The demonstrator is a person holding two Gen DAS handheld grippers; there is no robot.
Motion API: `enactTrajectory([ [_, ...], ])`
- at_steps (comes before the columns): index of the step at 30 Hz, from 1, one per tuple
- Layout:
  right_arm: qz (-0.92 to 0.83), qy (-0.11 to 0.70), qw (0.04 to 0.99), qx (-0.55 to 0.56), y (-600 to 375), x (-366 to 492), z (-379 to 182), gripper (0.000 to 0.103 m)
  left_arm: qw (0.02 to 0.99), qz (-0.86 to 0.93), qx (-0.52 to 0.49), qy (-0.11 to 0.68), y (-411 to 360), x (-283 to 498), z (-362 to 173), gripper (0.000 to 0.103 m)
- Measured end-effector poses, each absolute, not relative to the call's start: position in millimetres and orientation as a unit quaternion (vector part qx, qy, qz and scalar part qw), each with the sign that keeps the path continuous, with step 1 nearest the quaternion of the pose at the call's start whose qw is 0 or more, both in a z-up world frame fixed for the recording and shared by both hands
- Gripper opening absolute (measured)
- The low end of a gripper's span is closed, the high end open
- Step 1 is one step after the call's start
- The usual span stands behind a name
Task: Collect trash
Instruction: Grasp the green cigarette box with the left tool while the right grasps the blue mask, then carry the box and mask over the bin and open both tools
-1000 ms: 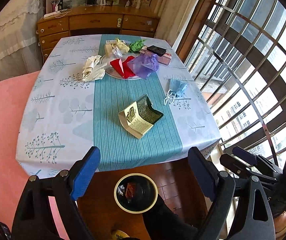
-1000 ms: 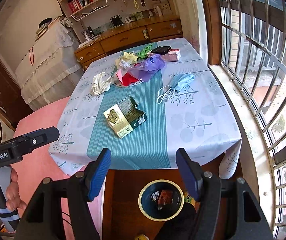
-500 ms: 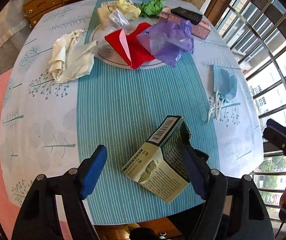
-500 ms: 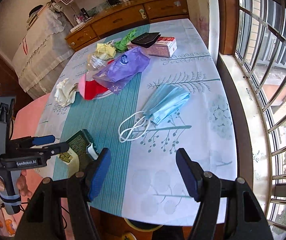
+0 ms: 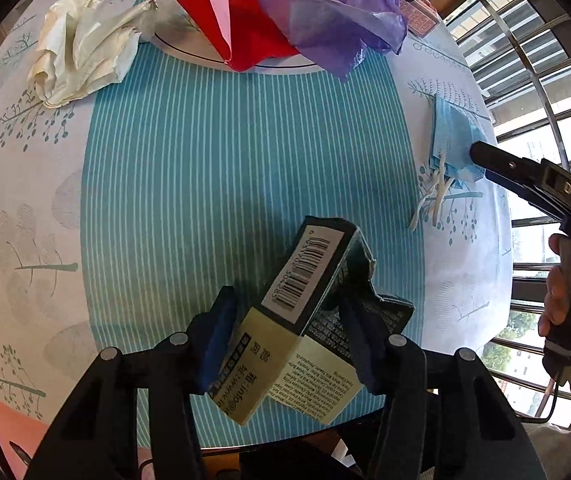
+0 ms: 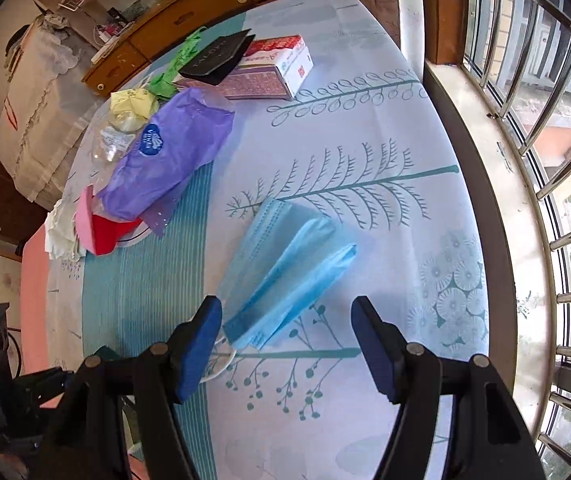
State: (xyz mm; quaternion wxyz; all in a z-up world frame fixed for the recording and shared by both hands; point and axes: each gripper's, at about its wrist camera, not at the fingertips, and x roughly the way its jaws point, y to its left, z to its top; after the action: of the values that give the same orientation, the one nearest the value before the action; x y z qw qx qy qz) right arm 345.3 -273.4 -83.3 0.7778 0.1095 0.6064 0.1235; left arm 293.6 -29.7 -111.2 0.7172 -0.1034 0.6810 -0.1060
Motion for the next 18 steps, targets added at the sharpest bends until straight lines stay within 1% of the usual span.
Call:
enactTrajectory([
  [1, 0.121, 0.61, 0.776, 0.106, -271, 348, -86, 0.068, 0.714, -0.108, -0.108, 0.683, -32, 292, -112, 0.045],
  [5, 0.129, 0.599, 0.787, 0.076, -254, 352, -86, 0.069, 0.702, -0.113, -0.134, 0.691, -39, 286, -114, 0.038],
  [7, 0.135, 0.594, 0.791, 0.058, -246, 352, -86, 0.066, 0.697, -0.112, -0.15, 0.692, -42, 283, -115, 0.032],
  [8, 0.14, 0.592, 0.792, 0.05, -243, 352, -86, 0.057, 0.695, -0.112, -0.159, 0.692, -44, 281, -115, 0.031],
  [9, 0.146, 0.591, 0.792, 0.043, -239, 351, -86, 0.046, 0.693, -0.112, -0.168, 0.693, -45, 280, -115, 0.028],
  [10, 0.151, 0.591, 0.792, 0.037, -236, 351, -86, 0.04, 0.692, -0.111, -0.174, 0.692, -47, 278, -115, 0.026],
  [11, 0.155, 0.591, 0.791, 0.031, -234, 349, -86, 0.024, 0.693, -0.108, -0.178, 0.691, -49, 276, -114, 0.025],
  [12, 0.161, 0.595, 0.787, 0.031, -233, 349, -86, 0.014, 0.694, -0.103, -0.178, 0.69, -51, 276, -113, 0.025],
  [18, 0.184, 0.595, 0.782, 0.036, -231, 333, -76, 0.012, 0.719, -0.073, -0.172, 0.669, -60, 269, -98, 0.024],
])
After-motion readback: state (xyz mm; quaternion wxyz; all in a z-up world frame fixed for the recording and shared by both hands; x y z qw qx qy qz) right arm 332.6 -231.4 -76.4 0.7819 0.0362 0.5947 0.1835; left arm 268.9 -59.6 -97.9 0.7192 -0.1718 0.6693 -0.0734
